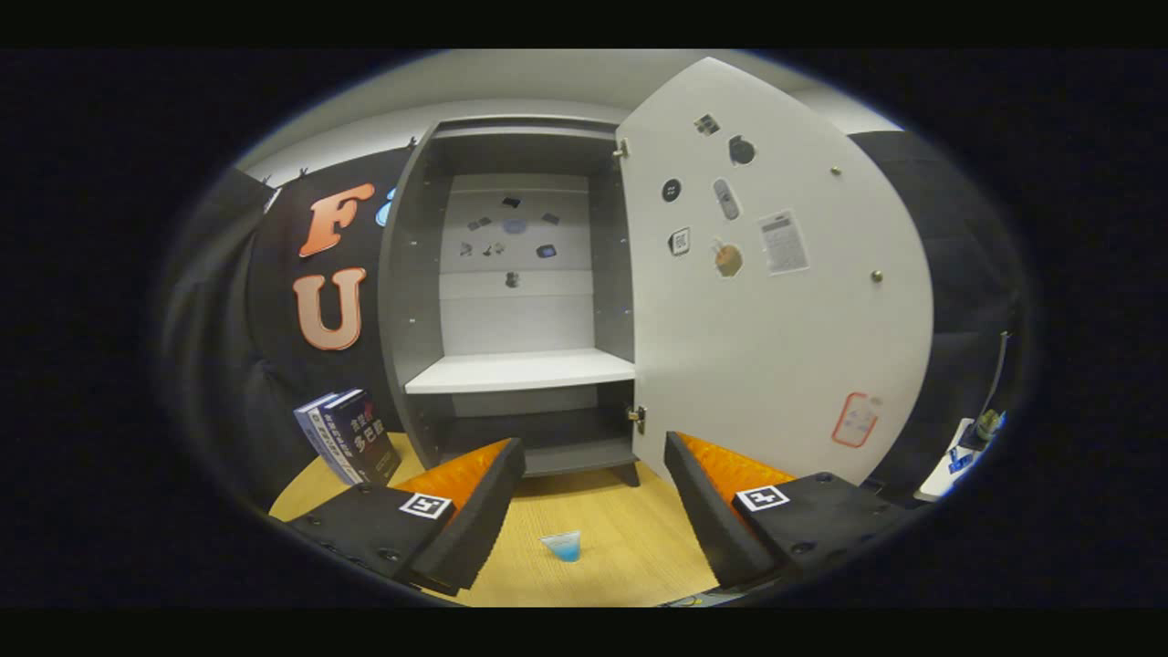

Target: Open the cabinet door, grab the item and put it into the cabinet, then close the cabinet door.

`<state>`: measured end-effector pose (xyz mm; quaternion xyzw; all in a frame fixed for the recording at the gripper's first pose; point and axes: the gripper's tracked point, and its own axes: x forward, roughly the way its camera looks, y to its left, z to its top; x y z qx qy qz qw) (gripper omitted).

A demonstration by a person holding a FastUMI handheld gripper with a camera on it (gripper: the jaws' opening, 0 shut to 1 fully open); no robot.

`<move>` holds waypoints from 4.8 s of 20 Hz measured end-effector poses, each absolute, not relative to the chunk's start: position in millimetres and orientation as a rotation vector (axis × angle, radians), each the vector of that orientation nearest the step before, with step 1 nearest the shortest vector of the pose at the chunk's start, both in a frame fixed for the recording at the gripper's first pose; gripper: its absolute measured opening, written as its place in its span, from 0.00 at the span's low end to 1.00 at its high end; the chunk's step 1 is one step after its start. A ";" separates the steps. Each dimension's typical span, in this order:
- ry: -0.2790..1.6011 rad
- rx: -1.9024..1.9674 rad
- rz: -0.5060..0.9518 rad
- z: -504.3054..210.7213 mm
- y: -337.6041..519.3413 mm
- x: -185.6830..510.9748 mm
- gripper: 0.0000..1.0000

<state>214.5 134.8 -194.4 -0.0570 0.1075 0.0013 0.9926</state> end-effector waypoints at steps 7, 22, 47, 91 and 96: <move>0.351 -0.124 0.096 -308.9 167.5 229.1 0.98; 0.472 -0.172 0.137 -422.0 147.5 248.9 0.97; 0.621 -0.107 0.174 -380.5 149.0 283.1 0.56; 0.506 -0.150 0.193 -140.7 272.6 537.3 0.99; 0.365 -0.104 0.230 -90.5 285.7 488.4 0.99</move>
